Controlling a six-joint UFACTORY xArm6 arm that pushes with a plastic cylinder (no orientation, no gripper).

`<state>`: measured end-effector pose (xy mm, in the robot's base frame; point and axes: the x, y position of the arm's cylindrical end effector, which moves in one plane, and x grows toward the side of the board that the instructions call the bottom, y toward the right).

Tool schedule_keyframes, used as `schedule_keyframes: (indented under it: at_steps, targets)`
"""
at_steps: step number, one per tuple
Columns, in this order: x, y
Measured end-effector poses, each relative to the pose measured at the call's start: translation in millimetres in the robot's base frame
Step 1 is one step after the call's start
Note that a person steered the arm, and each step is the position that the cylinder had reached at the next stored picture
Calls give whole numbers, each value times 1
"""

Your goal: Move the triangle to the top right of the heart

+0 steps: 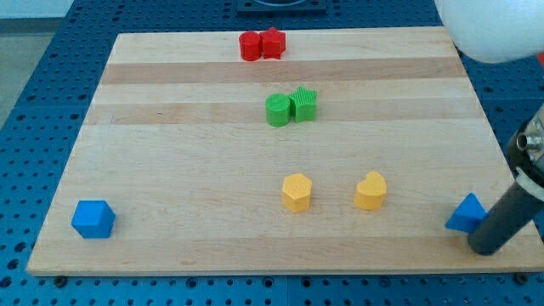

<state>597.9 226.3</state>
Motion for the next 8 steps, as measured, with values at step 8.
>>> schedule_keyframes:
  at_steps: [8]
  targets:
    - [-104,-130]
